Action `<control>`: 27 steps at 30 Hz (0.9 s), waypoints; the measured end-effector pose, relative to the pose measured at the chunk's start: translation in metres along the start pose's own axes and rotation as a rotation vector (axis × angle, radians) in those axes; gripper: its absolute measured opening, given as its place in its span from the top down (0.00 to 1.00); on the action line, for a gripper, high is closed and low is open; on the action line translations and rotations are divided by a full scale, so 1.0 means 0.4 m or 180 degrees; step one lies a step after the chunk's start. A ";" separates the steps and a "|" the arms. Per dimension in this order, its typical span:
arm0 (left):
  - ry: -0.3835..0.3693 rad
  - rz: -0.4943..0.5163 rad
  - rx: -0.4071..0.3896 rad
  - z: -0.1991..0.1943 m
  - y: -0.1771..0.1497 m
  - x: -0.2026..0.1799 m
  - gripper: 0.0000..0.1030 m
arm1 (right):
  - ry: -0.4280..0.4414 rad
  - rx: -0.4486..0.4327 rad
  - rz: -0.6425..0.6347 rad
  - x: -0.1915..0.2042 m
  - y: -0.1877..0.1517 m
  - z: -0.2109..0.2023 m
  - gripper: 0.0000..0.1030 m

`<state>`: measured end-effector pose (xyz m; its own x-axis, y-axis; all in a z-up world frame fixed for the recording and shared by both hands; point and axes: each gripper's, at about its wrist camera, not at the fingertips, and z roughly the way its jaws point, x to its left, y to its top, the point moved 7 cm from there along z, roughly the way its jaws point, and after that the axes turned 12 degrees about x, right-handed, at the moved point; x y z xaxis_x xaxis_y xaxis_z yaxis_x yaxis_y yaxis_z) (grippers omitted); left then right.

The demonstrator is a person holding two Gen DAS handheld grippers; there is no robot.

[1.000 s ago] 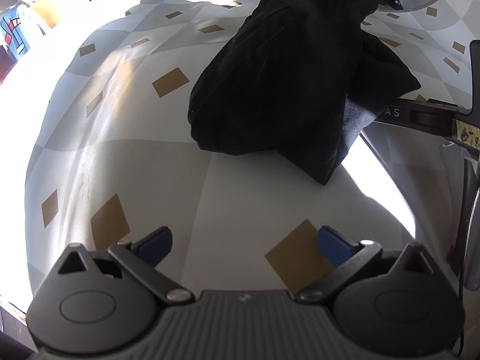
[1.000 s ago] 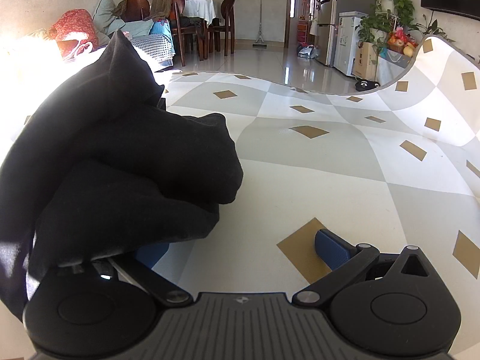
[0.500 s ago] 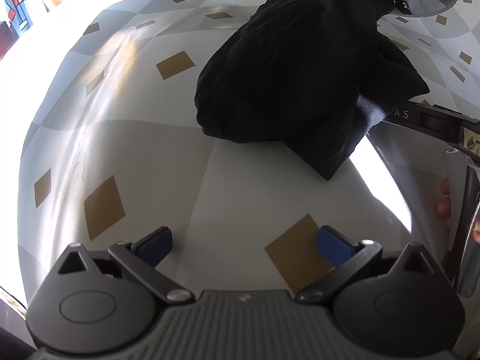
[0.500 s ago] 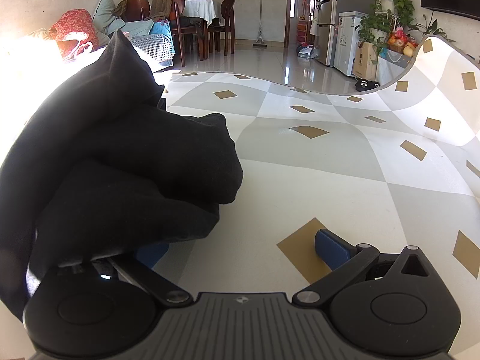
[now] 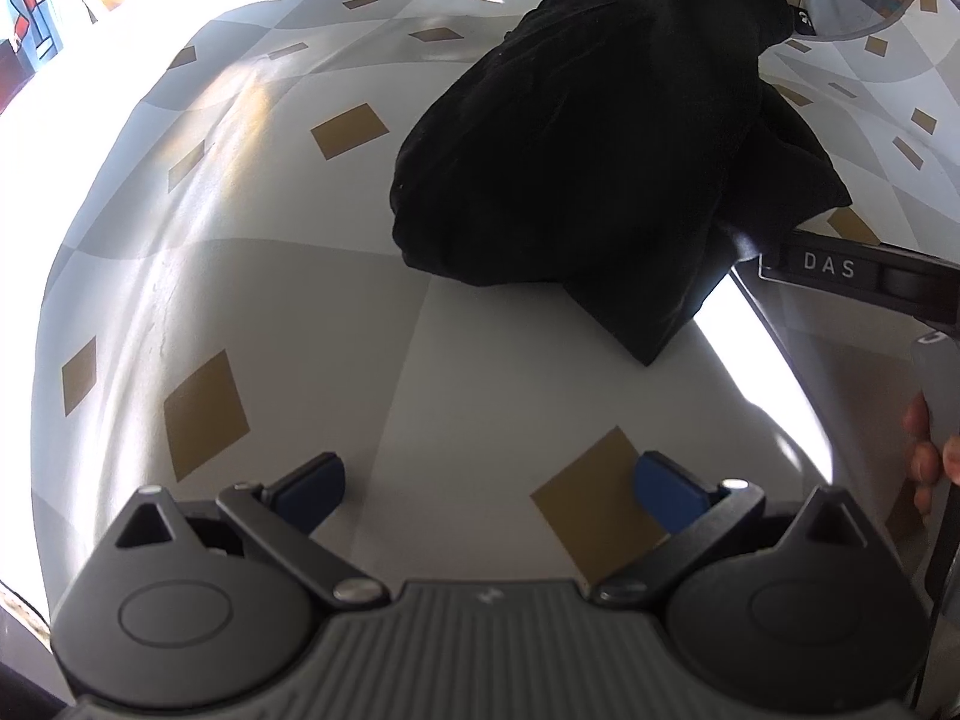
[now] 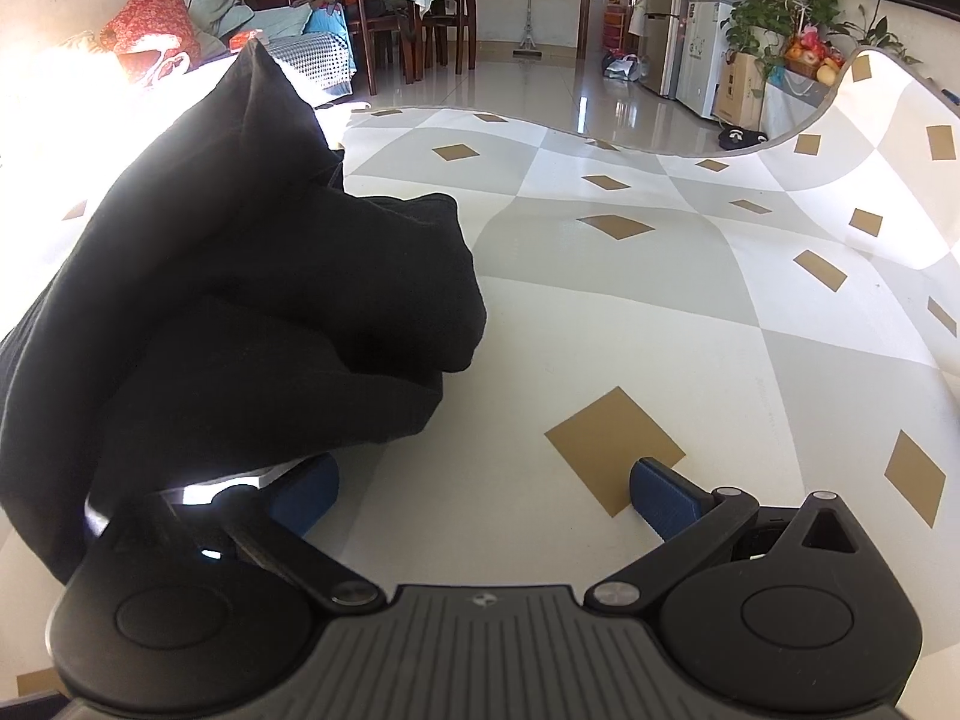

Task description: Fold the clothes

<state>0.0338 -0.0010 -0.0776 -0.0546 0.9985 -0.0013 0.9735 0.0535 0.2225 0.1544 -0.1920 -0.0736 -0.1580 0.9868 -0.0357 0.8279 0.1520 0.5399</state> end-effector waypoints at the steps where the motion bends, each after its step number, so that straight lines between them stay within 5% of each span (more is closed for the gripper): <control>1: -0.0005 -0.0002 -0.0006 0.000 0.000 0.001 0.00 | 0.0006 0.0020 -0.0006 0.000 -0.007 -0.005 0.00; 27: -0.0021 -0.0014 -0.0043 -0.015 -0.053 0.014 0.00 | -0.0232 0.0346 0.0414 0.014 -0.178 -0.135 0.00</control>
<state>0.0117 0.0033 -0.0763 -0.0573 0.9983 -0.0085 0.9701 0.0577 0.2356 0.0655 -0.2005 -0.0668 -0.0095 0.9994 -0.0345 0.8928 0.0240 0.4499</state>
